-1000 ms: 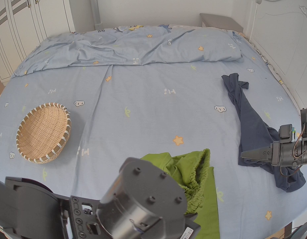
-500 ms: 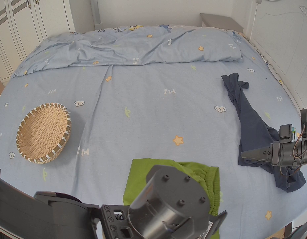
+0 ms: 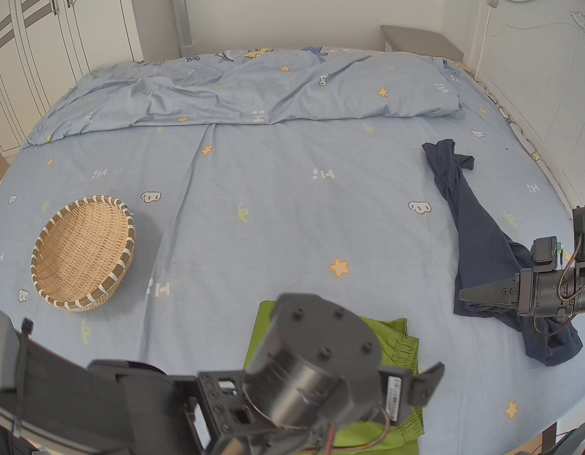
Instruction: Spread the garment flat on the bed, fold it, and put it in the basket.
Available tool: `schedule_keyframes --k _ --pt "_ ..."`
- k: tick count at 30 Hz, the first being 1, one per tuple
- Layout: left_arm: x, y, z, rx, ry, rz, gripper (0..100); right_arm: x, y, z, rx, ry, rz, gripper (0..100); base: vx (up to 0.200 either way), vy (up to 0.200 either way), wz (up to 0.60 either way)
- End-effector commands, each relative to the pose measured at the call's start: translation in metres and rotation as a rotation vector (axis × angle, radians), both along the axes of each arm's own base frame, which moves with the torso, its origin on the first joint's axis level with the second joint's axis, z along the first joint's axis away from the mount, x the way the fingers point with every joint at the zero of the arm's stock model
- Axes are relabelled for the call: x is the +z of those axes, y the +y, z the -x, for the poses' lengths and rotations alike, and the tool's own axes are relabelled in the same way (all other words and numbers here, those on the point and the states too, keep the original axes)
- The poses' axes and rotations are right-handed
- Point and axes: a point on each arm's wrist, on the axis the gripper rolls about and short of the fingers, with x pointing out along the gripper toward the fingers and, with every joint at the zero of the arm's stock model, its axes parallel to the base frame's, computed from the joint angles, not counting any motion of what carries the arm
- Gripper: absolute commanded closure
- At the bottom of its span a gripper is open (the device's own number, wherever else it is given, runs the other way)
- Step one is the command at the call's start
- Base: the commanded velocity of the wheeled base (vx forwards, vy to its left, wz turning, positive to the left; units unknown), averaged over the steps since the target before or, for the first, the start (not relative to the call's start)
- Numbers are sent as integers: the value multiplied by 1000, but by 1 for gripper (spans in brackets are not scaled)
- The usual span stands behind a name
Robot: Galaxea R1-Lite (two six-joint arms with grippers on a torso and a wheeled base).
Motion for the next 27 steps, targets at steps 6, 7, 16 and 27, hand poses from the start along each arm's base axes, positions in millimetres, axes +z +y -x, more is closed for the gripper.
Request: schedule_keyframes --k 6,7,16,27 --pt "0 157 -66 191 259 175 0 14 3 13 23 -58 -12 0 0 0 0" --pt "-9 172 -68 182 309 182 0 16 3 16 23 -59 -16 0 0 0 0" --pt "-99 209 -83 128 506 81 0 19 6 22 47 -61 -22 0 0 0 0" --pt "-125 192 -83 63 455 87 0 18 5 26 47 -62 -21 0 0 0 0"
